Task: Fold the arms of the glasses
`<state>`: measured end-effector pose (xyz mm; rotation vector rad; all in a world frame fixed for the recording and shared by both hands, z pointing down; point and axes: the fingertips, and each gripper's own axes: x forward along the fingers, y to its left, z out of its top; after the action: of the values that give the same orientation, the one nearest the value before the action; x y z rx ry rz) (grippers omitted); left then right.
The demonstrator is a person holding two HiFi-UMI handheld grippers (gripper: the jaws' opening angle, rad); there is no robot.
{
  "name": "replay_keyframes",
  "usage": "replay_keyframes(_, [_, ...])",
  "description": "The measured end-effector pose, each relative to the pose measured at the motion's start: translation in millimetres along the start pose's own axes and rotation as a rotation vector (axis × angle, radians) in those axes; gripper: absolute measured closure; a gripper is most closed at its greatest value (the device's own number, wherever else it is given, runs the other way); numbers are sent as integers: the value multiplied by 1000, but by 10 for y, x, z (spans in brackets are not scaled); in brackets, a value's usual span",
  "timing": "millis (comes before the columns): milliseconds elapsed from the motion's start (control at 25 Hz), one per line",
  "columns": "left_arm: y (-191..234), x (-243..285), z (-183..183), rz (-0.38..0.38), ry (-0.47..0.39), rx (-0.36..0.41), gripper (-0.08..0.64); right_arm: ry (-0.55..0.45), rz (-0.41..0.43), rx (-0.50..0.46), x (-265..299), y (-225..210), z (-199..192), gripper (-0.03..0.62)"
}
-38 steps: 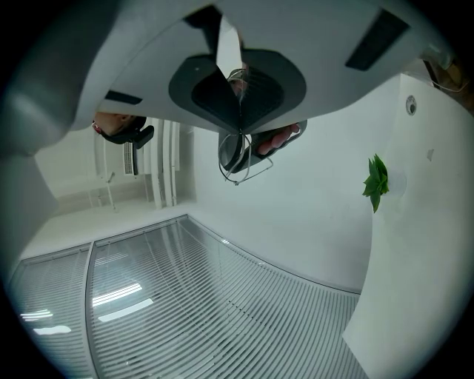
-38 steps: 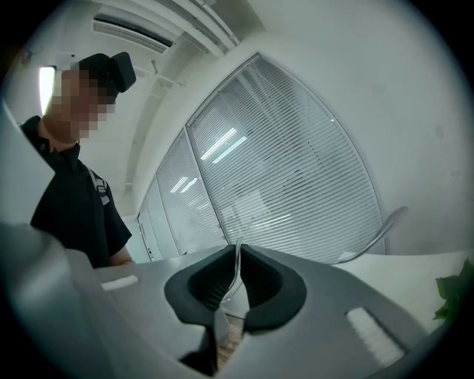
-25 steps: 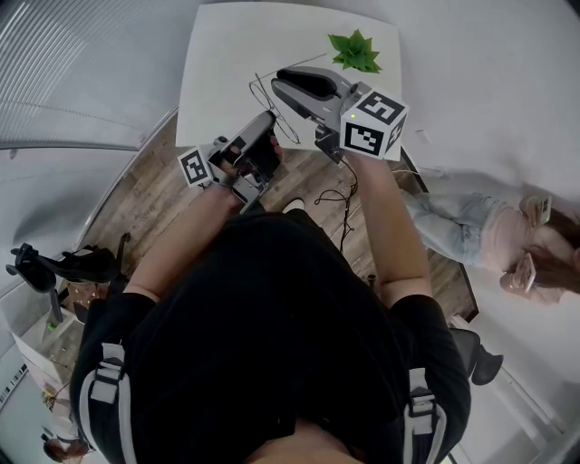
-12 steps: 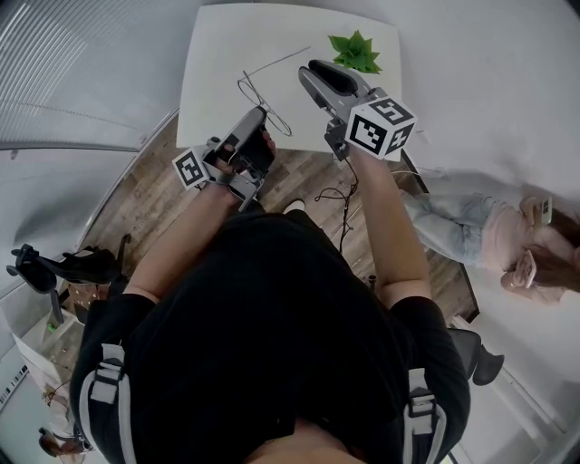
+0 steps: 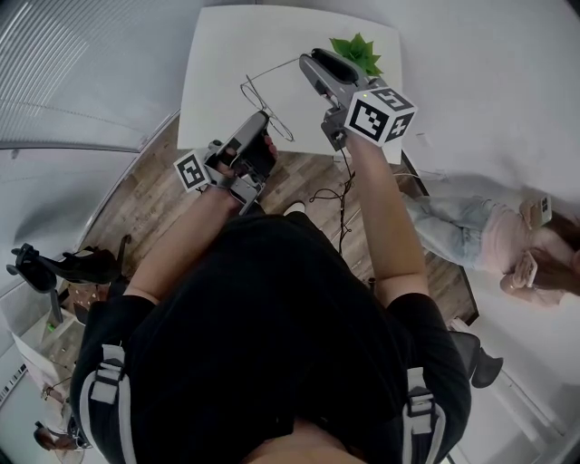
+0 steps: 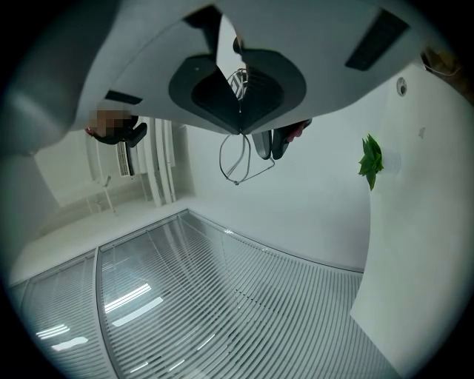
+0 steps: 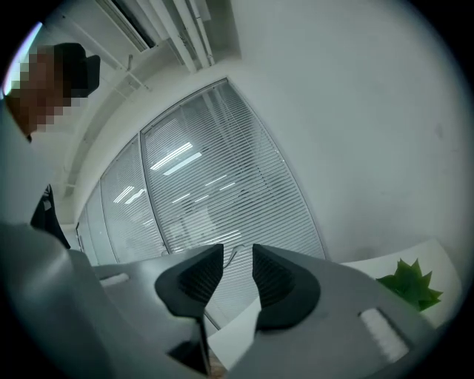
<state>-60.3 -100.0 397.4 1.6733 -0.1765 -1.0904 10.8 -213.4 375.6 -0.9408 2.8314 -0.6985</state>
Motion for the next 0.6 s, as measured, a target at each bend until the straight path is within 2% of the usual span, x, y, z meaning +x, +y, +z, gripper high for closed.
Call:
replay_keyframes(160, [59, 33, 52, 7, -3, -1, 546, -4, 14, 14, 59, -64, 17, 539])
replay_keyframes(600, [35, 48, 137, 16, -25, 8, 546, -8, 38, 10, -5, 34, 59, 546])
